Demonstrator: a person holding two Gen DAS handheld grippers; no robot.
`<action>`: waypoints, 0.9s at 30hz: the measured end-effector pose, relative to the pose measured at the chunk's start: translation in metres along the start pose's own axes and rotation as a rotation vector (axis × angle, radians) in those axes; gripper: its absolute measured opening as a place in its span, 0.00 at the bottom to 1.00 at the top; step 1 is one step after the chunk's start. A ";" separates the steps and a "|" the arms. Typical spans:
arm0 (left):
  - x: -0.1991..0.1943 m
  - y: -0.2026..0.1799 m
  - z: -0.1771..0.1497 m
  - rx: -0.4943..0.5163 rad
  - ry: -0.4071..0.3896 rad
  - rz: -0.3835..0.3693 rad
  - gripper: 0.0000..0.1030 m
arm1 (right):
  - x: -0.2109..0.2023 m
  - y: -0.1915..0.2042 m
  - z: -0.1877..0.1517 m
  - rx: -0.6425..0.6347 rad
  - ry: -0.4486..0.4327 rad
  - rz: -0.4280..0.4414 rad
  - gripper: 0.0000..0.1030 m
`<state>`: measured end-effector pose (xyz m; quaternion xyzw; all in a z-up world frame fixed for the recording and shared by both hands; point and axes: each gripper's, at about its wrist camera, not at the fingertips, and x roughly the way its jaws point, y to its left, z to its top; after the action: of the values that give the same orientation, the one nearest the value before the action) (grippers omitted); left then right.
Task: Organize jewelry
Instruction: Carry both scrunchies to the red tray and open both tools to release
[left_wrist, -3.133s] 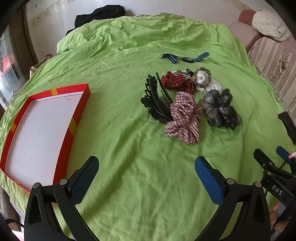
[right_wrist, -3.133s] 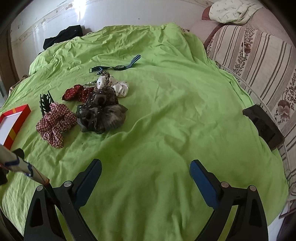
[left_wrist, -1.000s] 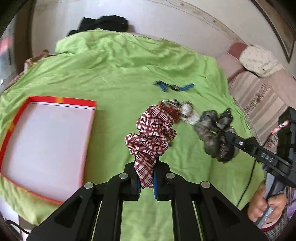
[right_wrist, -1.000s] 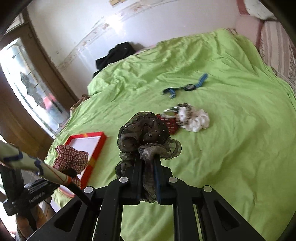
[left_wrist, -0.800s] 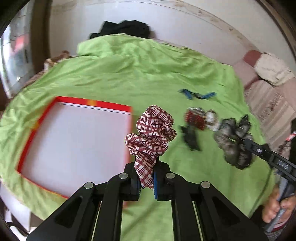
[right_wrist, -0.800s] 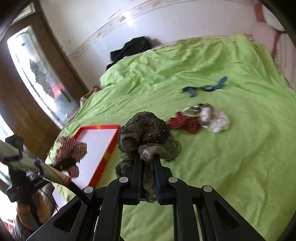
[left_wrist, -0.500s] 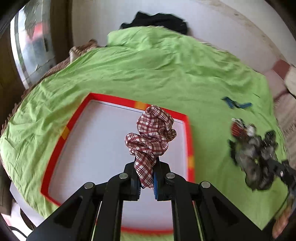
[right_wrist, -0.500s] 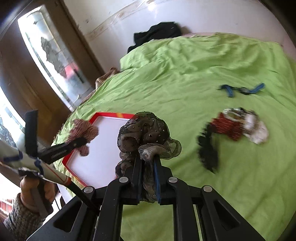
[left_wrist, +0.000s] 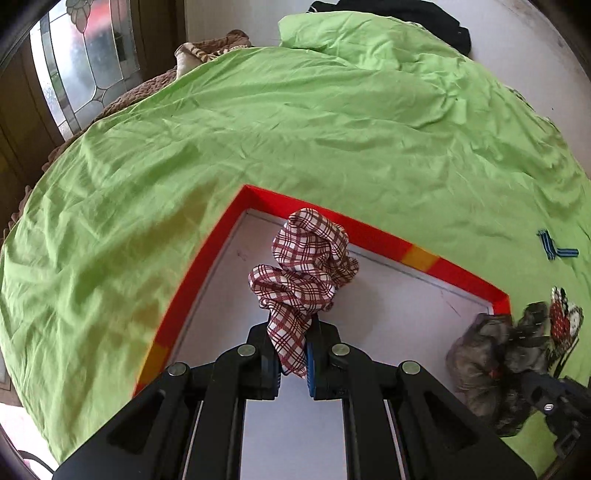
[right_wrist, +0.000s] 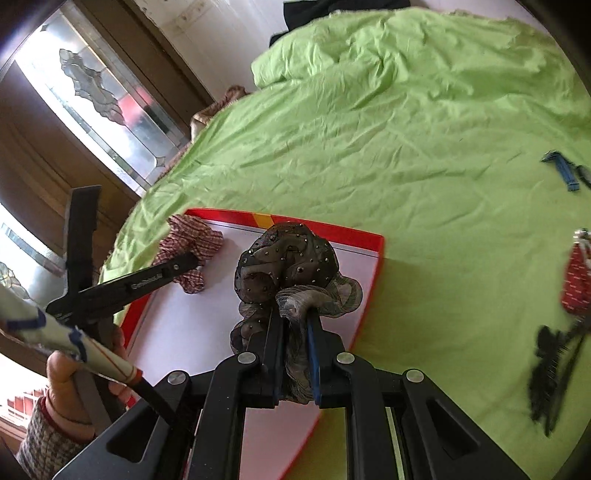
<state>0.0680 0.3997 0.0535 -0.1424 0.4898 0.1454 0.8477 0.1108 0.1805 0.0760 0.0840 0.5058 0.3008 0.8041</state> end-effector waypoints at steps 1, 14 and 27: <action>0.002 0.001 0.002 -0.003 -0.003 -0.003 0.09 | 0.008 0.000 0.002 0.004 0.007 0.001 0.12; -0.003 0.010 0.008 -0.033 -0.043 -0.032 0.30 | 0.015 0.002 0.011 -0.029 -0.021 -0.026 0.43; -0.126 -0.030 -0.033 0.016 -0.257 -0.021 0.65 | -0.105 -0.011 -0.027 -0.018 -0.193 -0.016 0.59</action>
<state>-0.0063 0.3457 0.1504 -0.1210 0.3769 0.1494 0.9061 0.0592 0.1075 0.1382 0.1011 0.4240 0.2893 0.8522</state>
